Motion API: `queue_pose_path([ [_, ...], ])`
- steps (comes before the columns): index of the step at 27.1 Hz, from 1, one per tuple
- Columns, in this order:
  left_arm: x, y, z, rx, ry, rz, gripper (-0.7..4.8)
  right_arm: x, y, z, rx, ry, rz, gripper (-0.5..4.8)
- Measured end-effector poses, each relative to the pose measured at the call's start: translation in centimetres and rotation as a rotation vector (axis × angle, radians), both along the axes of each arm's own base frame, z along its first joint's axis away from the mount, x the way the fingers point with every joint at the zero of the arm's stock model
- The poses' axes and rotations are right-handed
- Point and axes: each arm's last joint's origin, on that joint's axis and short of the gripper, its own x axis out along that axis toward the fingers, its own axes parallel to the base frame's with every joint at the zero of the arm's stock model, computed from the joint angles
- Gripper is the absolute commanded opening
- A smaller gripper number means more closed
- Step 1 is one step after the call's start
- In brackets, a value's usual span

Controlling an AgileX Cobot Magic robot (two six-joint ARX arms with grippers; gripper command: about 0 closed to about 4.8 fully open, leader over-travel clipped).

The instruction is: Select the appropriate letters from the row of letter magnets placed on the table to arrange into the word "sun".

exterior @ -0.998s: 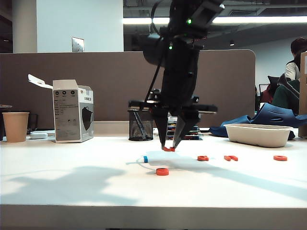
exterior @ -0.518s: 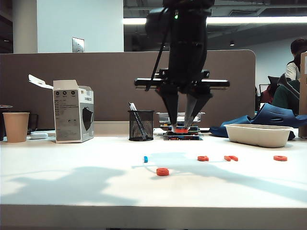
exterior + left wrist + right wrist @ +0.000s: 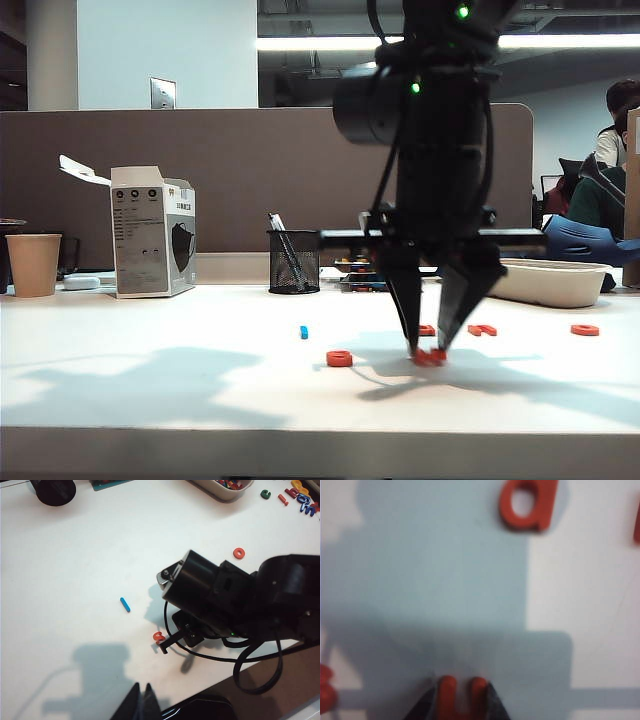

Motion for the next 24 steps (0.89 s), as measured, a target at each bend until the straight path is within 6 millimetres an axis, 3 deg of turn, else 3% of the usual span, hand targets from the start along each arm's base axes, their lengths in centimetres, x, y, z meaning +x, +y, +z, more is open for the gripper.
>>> queue_pose_path([
  [10, 0.00, 0.00, 0.00, 0.000, 0.000, 0.000, -0.05, -0.23, -0.17, -0.39, 0.027, 0.001, -0.063, 1.10],
  [15, 0.00, 0.00, 0.00, 0.000, 0.000, 0.000, -0.05, -0.26, -0.18, -0.38, 0.030, 0.009, -0.062, 2.30],
  [24, 0.00, 0.00, 0.00, 0.000, 0.000, 0.000, -0.05, -0.25, -0.22, -0.26, 0.024, 0.014, -0.057, 2.36],
])
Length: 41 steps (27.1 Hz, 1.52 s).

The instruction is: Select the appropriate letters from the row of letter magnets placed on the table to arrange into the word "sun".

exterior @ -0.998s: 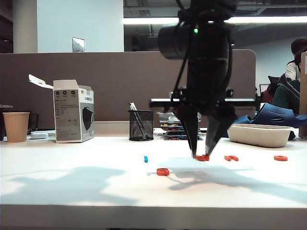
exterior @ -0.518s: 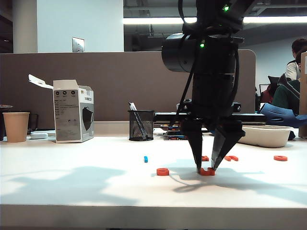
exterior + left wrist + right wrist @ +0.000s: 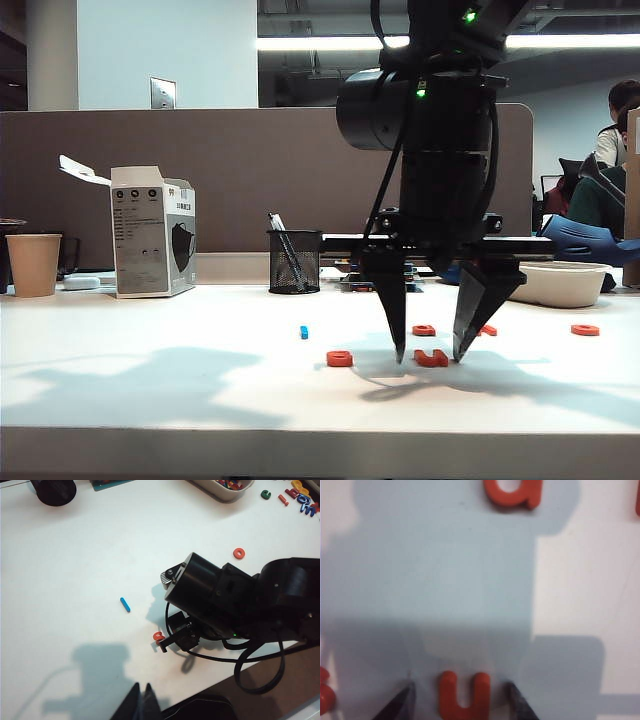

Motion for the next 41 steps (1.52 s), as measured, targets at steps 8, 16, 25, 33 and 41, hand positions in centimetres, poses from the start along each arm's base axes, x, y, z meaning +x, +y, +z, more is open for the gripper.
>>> queue_pose_path([
  [8, 0.0, 0.0, 0.0, 0.003, 0.002, 0.000, -0.05, 1.2, 0.7, 3.0, 0.029, -0.057, 0.039, 2.75],
  [16, 0.0, 0.0, 0.0, 0.005, 0.004, 0.000, -0.05, 3.0, -1.1, 4.9, -0.070, -0.128, 0.015, 2.75],
  [25, 0.0, 0.0, 0.0, 0.005, 0.004, 0.000, -0.05, 6.0, -5.3, 4.7, -0.065, -0.153, -0.023, 2.75],
  [33, 0.0, 0.0, 0.0, 0.006, 0.003, 0.001, -0.05, 7.3, -6.0, 2.9, -0.038, -0.121, -0.017, 2.75],
  [41, 0.0, 0.1, 0.0, 0.007, 0.001, 0.003, -0.05, 8.1, -6.0, 0.7, -0.014, -0.075, -0.013, 2.74],
])
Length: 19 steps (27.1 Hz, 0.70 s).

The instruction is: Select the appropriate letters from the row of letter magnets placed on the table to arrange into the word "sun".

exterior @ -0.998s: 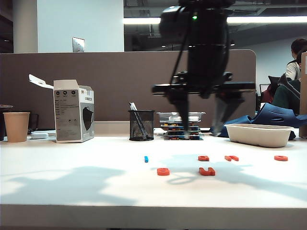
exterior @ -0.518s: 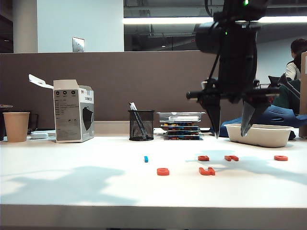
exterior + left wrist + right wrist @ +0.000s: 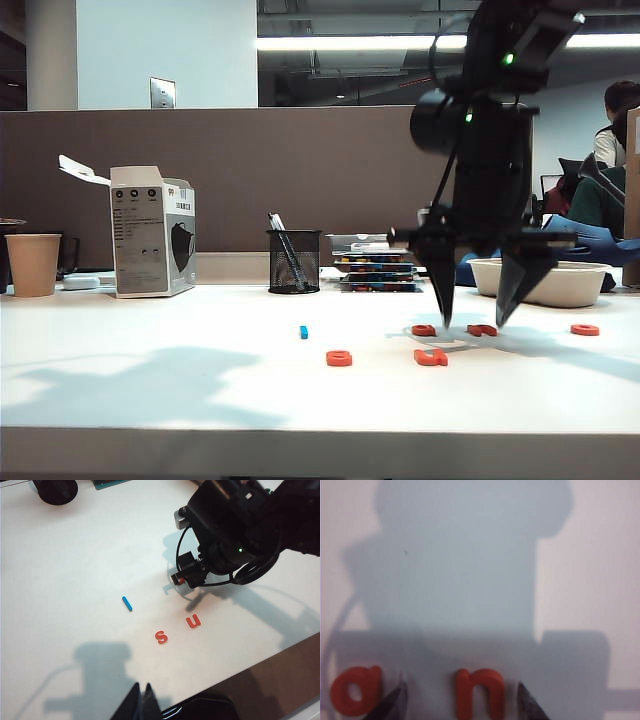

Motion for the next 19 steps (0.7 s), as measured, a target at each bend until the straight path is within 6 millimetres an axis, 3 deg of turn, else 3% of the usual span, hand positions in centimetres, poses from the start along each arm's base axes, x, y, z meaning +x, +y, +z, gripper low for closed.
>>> queue_pose_path([
  [8, -0.20, -0.19, -0.04, -0.041, 0.058, -0.068, -0.05, 0.17, 0.14, -0.53, 0.015, 0.019, 0.009, 2.71],
  [14, -0.22, -0.20, -0.05, -0.043, 0.063, -0.073, -0.05, 0.17, 0.12, -0.53, 0.013, 0.020, 0.008, 2.02],
  [19, -0.23, -0.19, -0.06, -0.042, 0.063, -0.073, -0.05, 0.17, 0.09, -0.53, 0.012, 0.021, 0.008, 1.97],
])
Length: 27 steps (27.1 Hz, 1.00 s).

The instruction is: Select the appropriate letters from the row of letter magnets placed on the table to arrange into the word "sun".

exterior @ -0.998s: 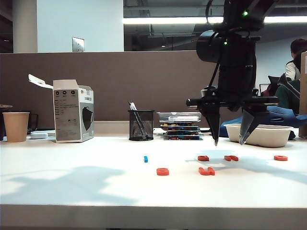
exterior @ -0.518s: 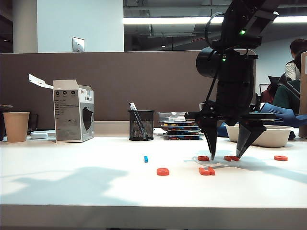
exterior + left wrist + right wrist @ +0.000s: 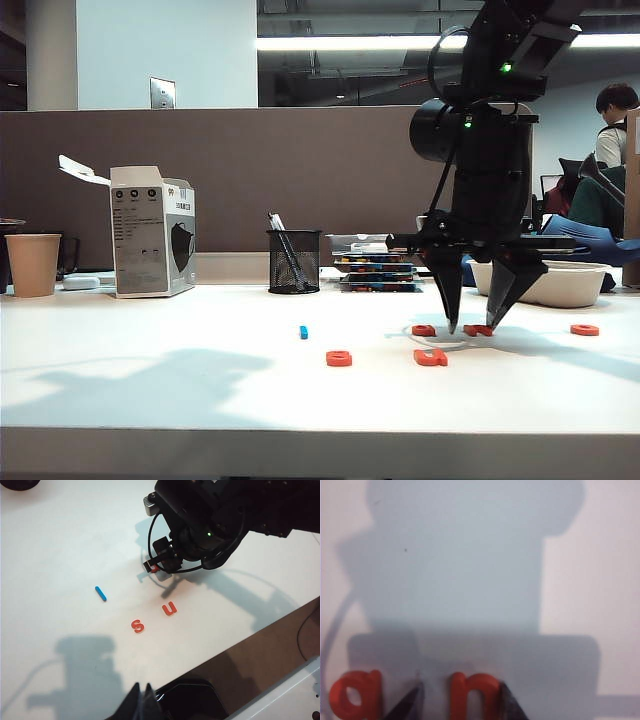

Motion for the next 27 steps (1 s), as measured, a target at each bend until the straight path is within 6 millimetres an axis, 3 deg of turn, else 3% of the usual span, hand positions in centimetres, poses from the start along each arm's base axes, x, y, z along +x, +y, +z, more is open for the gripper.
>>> queue_pose_path([
  [1, 0.00, 0.00, -0.01, 0.000, 0.001, 0.000, -0.05, 0.00, 0.00, 0.01, 0.000, 0.000, 0.000, 1.96],
  [3, 0.00, 0.01, -0.01, 0.001, 0.001, 0.000, -0.05, -0.01, 0.01, -0.01, -0.001, 0.001, 0.000, 1.36],
  [9, 0.00, 0.01, -0.01, 0.001, 0.001, 0.000, -0.05, 0.00, 0.00, 0.00, 0.000, 0.002, 0.000, 1.04],
  [27, 0.00, 0.01, -0.01, 0.001, 0.001, 0.000, -0.05, -0.22, -0.19, 0.15, -0.053, 0.002, -0.012, 1.04],
])
